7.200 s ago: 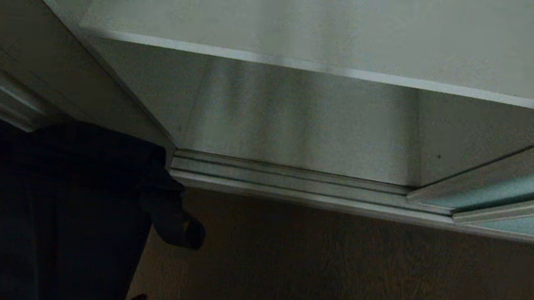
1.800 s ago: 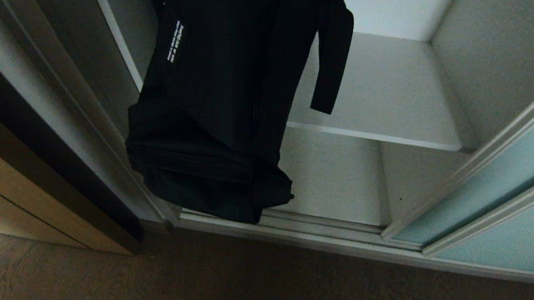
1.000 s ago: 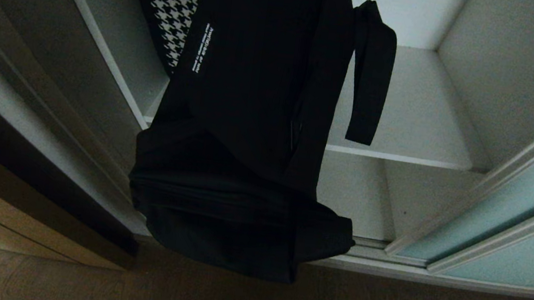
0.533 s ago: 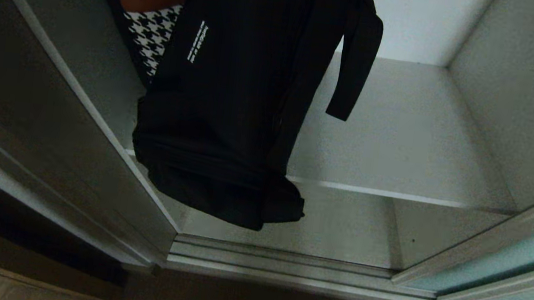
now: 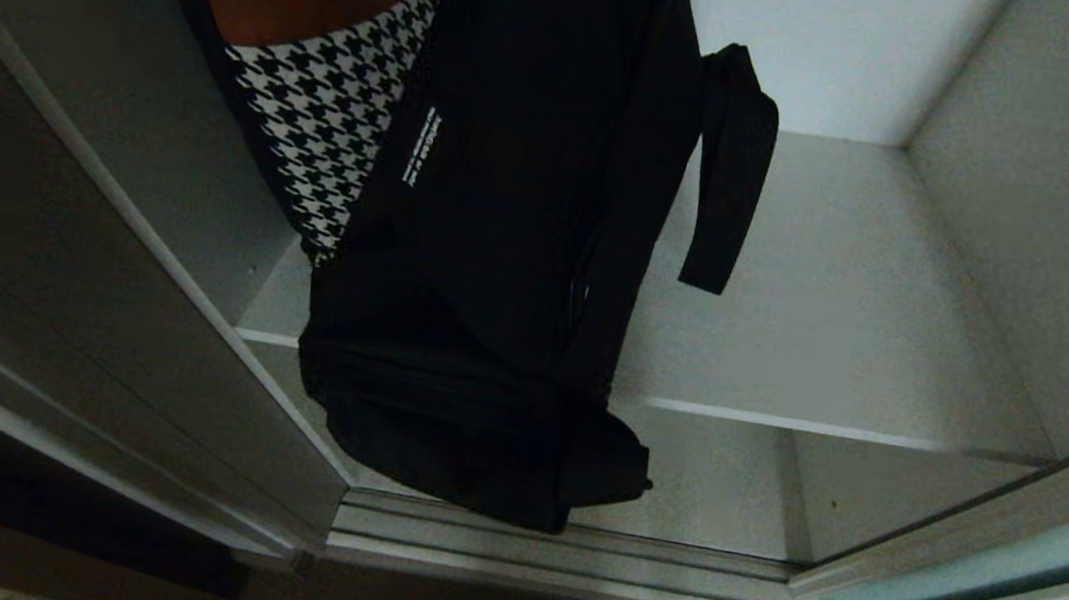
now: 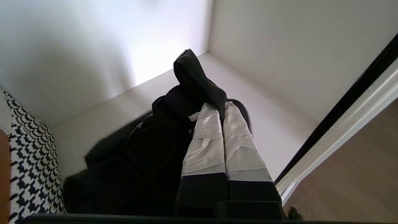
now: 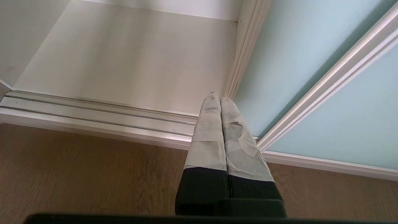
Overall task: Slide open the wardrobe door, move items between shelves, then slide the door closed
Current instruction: Place the bag on the higher shelf
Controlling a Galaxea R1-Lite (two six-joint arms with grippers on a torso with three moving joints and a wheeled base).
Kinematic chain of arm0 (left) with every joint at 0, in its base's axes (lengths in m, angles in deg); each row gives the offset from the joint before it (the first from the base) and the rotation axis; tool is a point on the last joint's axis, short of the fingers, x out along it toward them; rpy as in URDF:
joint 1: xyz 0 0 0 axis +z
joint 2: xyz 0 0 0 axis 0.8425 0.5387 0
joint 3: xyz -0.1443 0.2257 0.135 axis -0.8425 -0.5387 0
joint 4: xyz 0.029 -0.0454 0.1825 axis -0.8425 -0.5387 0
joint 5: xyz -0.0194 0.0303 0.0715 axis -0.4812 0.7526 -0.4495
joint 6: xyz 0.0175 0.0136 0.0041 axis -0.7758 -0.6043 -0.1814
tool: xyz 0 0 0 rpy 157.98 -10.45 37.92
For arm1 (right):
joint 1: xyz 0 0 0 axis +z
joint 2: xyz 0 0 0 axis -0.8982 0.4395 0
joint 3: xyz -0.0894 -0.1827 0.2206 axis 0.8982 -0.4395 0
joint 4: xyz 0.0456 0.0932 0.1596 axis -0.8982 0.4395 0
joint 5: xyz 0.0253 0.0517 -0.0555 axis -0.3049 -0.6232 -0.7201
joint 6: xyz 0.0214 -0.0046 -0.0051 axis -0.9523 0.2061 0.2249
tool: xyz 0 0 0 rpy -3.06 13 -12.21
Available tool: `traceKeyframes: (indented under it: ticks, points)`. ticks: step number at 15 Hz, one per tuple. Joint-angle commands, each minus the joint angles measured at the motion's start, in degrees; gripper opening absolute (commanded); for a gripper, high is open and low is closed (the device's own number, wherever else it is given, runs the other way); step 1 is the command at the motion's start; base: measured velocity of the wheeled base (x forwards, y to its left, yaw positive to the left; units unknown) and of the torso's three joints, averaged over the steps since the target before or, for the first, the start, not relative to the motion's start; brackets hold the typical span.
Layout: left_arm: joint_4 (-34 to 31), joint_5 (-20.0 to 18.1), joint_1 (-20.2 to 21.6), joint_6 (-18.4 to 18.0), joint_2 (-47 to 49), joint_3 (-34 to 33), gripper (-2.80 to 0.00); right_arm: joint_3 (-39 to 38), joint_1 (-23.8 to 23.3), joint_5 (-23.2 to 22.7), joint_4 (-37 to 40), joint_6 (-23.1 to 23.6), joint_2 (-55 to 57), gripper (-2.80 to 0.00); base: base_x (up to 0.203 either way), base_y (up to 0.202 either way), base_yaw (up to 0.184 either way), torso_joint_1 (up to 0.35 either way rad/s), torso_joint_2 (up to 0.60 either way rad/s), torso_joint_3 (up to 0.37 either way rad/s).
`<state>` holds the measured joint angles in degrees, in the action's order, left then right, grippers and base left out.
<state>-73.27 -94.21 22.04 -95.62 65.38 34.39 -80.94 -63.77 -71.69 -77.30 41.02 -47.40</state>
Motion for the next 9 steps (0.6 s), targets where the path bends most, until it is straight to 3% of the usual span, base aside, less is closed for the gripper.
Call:
traceKeyframes:
  ticks: [1, 5, 9]
  points:
    - [1.32, 0.97, -0.11, 0.07, 1.80, 0.18, -2.80, 0.00, 0.02, -0.02, 0.02, 0.03, -0.01, -2.80, 0.000, 0.000, 0.000, 0.000, 0.00, 0.000]
    - [10.91, 8.56, 0.16, 1.95, 7.31, 0.71, -2.80, 0.00, 0.02, -0.02, 0.02, 0.03, -0.01, -2.80, 0.000, 0.000, 0.000, 0.000, 0.00, 0.000]
    - [17.70, 11.00, 3.05, 2.18, 10.21, 1.24, -2.80, -0.06, 0.02, -0.02, 0.02, 0.03, -0.01, -2.80, 0.000, 0.000, 0.000, 0.000, 0.00, 0.000]
